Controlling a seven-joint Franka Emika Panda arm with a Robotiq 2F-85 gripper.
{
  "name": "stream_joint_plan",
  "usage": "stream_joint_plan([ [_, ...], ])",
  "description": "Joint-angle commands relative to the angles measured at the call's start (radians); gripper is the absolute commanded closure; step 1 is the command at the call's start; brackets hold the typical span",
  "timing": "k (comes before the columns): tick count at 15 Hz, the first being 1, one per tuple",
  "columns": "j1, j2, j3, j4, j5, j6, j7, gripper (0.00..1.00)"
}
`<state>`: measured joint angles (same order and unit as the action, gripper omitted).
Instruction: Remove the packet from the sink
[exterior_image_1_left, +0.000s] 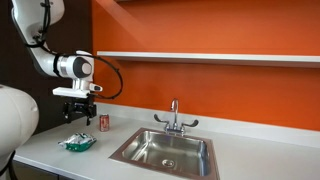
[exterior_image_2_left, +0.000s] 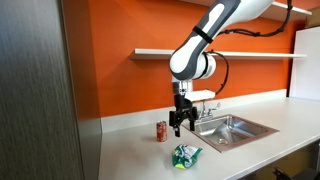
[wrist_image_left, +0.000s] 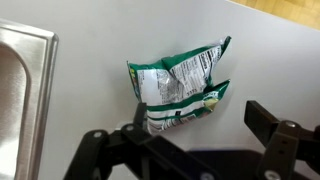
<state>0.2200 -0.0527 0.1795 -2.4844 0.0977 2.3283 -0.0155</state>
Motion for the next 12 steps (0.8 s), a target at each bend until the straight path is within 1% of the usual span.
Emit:
stream_joint_plan([
  [1,-0.024,-0.126,-0.015,-0.069,0.017,-0.036,0.015,0.00],
  [8,-0.094,-0.331,-0.101,-0.184,0.005,-0.082,0.031,0.00],
  [12,-0.133,-0.439,-0.134,-0.238,-0.003,-0.111,0.048,0.00],
])
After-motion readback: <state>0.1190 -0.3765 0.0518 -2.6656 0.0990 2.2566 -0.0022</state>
